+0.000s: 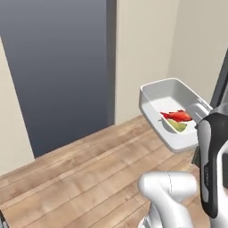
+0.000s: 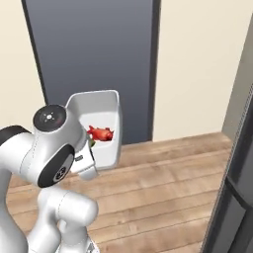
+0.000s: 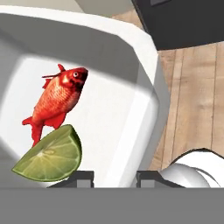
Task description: Place the tupperware on the top shelf of the fridge. Make space for the tupperware among the existing items by rearranging them on the shelves if needed. Close the fridge door when finished.
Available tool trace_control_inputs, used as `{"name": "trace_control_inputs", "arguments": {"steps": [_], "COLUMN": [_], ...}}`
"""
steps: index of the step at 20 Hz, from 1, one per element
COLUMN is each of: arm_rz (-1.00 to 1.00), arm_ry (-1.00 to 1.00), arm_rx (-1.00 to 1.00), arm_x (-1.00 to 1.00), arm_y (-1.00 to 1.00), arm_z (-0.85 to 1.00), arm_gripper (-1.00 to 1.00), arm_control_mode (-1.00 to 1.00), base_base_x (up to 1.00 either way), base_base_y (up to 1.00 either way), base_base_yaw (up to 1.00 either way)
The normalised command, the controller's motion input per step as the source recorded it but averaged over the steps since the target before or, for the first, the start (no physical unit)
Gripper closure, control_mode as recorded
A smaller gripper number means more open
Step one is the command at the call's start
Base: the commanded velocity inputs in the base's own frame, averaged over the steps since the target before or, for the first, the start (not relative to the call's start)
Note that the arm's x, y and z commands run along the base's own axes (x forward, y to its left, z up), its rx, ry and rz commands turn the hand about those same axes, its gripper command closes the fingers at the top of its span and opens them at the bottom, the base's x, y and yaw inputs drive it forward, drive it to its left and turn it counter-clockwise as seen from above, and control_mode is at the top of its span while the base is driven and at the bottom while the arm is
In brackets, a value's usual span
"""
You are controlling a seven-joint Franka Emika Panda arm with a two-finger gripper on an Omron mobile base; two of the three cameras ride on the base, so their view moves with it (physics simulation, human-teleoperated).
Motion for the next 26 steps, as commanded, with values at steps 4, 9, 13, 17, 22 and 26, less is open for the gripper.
{"name": "trace_control_inputs", "arguments": {"steps": [4,9,13,17,22,26], "arm_rz": [0.0,0.0,0.0,0.0,0.0,0.0], "arm_ry": [0.0,0.0,0.0,0.0,0.0,0.0], "arm_rx": [0.0,0.0,0.0,0.0,0.0,0.0], "arm_x": [0.0,0.0,0.0,0.0,0.0,0.0], "arm_y": [0.0,0.0,0.0,0.0,0.0,0.0], "arm_z": [0.0,0.0,0.0,0.0,0.0,0.0], "arm_gripper": [1.0,1.0,1.0,1.0,1.0,1.0], "arm_control_mode": [1.0,1.0,1.0,1.0,1.0,1.0], "base_base_x": [0.8,0.64,0.65,0.67,0.76,0.77], "base_base_y": [0.0,0.0,0.01,0.09,0.22,0.23], "base_base_yaw": [-0.51,-0.57,-0.56,-0.54,-0.5,-0.49]}}
